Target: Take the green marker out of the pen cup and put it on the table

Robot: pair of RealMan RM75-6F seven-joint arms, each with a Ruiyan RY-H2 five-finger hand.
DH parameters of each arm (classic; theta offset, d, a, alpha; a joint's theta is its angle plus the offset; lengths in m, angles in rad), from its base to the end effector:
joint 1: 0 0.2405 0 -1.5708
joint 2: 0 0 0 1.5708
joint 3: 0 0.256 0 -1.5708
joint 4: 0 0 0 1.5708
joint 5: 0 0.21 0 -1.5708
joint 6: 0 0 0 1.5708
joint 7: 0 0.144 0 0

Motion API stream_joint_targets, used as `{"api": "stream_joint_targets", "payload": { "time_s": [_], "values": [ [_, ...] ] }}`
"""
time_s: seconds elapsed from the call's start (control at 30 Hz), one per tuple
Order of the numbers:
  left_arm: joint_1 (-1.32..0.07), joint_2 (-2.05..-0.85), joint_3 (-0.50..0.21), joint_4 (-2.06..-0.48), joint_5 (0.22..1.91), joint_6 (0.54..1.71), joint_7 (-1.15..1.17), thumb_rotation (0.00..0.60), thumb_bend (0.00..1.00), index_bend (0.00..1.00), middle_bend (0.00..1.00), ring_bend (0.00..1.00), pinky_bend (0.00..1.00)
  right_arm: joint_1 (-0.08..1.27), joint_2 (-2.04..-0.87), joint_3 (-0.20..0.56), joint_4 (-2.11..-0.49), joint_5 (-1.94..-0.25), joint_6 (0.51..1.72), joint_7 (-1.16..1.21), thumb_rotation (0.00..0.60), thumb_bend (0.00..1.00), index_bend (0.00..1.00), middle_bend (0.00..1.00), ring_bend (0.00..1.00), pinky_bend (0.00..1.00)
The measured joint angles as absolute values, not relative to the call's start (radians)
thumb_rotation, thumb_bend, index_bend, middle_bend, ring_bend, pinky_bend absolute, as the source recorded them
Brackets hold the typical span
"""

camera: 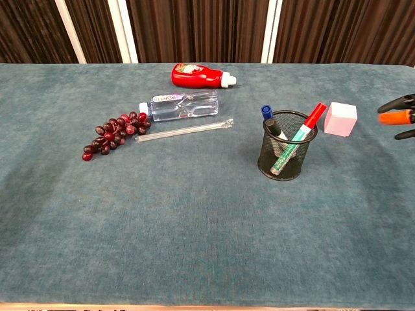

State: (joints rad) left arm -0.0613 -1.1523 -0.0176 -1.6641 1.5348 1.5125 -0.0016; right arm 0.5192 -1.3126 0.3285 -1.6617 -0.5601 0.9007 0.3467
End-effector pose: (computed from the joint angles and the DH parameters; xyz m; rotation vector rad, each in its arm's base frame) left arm -0.2979 0.1660 0.1416 -1.3775 -0.9752 -0.9696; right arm -0.2548 -0.3250 0.0611 0.7169 -1.9746 1.1404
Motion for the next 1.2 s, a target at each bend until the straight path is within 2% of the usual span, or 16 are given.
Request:
{"api": "stream_joint_targets", "payload": {
  "time_s": [0.23,0.47,0.67,1.2],
  "values": [
    [-0.062,-1.150,-0.021,-1.665,1.528,1.511,-0.008,0.600,0.53,0.09,0.04,0.02,0.10,0.539,-1.336,0.344,-1.681,-0.529,0.917,0.296,0.600,0.23,0.45,0.00,0.05,0.20],
    [-0.062,-1.149,-0.020,-1.666,1.528,1.509,-0.008,0.600,0.53,0.09,0.04,0.02,0.10,0.546,-1.339,0.372,-1.731,-0.492,0.933,0.272,0.600,0.24,0.48,0.00,0.05,0.20],
    [-0.062,-1.149,-0.021,-1.667,1.524,1.508,-0.009,0.600,0.53,0.09,0.03,0.02,0.10,0.559,-1.350,0.389,-1.740,-0.463,0.930,0.258,0.600,0.31,0.48,0.00,0.05,0.20],
    [-0.061,-1.149,-0.029,-1.673,1.503,1.503,-0.006,0.600,0.53,0.09,0.03,0.02,0.10,0.613,-1.389,0.419,-1.773,-0.398,0.976,0.177,0.600,0.29,0.51,0.00,0.05,0.20]
  ]
}}
